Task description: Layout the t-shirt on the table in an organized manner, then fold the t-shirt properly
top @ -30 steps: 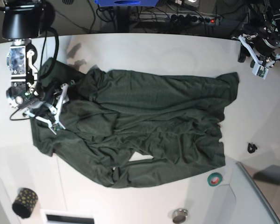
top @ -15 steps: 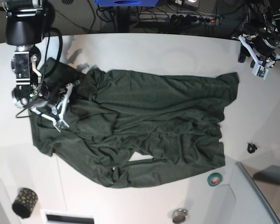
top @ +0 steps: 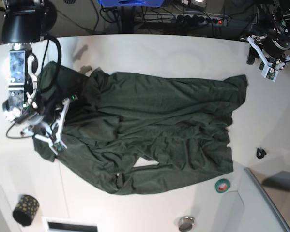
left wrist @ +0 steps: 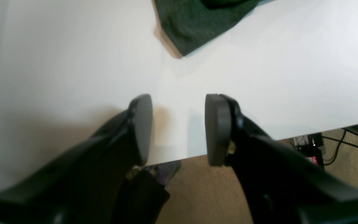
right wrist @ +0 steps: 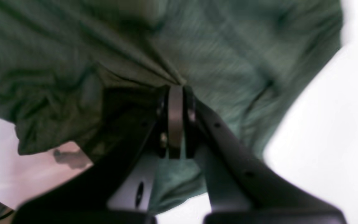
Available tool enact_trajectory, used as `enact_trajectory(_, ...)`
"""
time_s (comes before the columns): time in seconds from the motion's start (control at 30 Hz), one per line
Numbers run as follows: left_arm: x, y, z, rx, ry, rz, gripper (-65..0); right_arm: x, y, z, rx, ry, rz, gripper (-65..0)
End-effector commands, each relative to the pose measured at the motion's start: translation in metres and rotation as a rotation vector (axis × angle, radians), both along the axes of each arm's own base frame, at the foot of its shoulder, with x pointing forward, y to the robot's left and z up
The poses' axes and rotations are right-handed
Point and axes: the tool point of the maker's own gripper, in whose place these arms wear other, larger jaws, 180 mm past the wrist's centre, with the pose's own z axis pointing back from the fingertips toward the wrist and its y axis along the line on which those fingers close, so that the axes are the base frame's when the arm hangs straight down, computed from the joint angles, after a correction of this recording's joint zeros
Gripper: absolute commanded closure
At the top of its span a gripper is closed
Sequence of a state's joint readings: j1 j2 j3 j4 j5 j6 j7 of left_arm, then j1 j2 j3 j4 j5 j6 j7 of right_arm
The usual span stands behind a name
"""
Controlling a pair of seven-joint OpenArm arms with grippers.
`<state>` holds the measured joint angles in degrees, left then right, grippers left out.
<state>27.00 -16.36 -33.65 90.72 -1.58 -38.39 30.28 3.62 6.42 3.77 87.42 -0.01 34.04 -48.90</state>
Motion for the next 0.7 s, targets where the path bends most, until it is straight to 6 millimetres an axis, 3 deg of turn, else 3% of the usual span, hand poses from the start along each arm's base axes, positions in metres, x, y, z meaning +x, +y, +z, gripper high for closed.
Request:
enact_trajectory(0.0, 0.005, 0.005, 0.008, 0.016, -0.026, -0.007, -26.7, 0.02, -0.001, 0.021, -0.001, -0.065, 0.001, -0.8)
enact_trajectory(0.1, 0.005, 0.005, 0.008, 0.014, -0.026, -0.006, -26.7, 0.042, -0.001, 0.041, -0.009, -0.109, 0.001, -0.8)
enact_trajectory(0.23, 0.005, 0.005, 0.008, 0.015, -0.026, -0.007, -26.7, 0.068, 0.024, 0.059, -0.022, -0.15, 0.082, -0.8)
enact_trajectory(0.3, -0.001, 0.005, 0.006, 0.015, -0.013, -0.007, -26.7, 0.076, 0.031, 0.054, -0.024, -0.131, 0.107, -0.8)
enact_trajectory(0.43, -0.004, 0.004, 0.005, 0.008, -0.008, -0.004, -26.7, 0.083, 0.048, 0.025, 0.004, -0.018, 0.122, -1.8)
enact_trajectory(0.5, -0.01, 0.003, 0.003, 0.006, 0.005, -0.006, -26.7, 0.08, 0.05, 0.013, 0.008, 0.025, 0.125, -9.3)
enact_trajectory(0.6, -0.013, 0.002, 0.002, 0.006, 0.015, -0.012, -26.7, 0.072, 0.05, 0.012, 0.012, 0.021, 0.121, -27.9)
enact_trajectory(0.67, -0.014, 0.004, 0.002, 0.008, 0.014, -0.006, -26.7, 0.065, 0.047, 0.024, 0.029, -0.039, 0.101, -36.5)
